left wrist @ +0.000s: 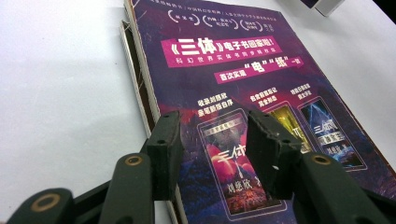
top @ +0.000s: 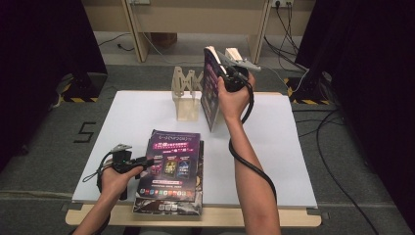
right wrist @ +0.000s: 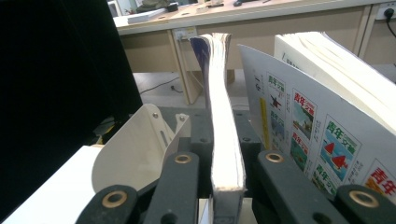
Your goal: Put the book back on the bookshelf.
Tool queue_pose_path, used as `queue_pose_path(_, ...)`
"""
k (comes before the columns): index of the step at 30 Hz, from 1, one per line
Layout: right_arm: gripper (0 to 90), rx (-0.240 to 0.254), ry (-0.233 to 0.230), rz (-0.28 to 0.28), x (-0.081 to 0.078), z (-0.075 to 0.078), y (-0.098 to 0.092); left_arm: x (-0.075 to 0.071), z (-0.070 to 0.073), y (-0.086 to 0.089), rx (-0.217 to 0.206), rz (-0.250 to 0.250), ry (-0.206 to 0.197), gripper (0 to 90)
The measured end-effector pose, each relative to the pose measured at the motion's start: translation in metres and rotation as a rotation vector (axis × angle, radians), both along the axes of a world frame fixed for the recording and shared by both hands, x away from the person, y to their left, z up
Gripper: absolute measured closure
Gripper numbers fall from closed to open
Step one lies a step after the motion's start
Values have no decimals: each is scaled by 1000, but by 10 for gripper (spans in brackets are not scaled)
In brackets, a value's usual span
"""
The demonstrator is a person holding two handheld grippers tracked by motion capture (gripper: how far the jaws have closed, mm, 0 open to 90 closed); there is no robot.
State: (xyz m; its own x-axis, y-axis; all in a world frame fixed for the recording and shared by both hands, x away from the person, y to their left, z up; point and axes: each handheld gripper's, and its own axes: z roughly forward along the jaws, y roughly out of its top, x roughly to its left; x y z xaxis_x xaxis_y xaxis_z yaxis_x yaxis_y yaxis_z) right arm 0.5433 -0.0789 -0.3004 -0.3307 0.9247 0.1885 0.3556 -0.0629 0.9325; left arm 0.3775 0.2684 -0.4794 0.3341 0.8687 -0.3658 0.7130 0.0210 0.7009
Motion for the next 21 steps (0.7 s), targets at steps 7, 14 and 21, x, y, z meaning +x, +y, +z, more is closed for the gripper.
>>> queue_pose_path(7,830,-12,4,-15,7,-8,3,0,0,1,4,0,1,547)
queue_pose_path(14,827,-31,-3,-34,6,-11,5,0,0,1,2,-1,-3,548)
queue_pose_path(21,807,-63,0,-42,1,-12,4,0,-1,0,5,-5,-1,547)
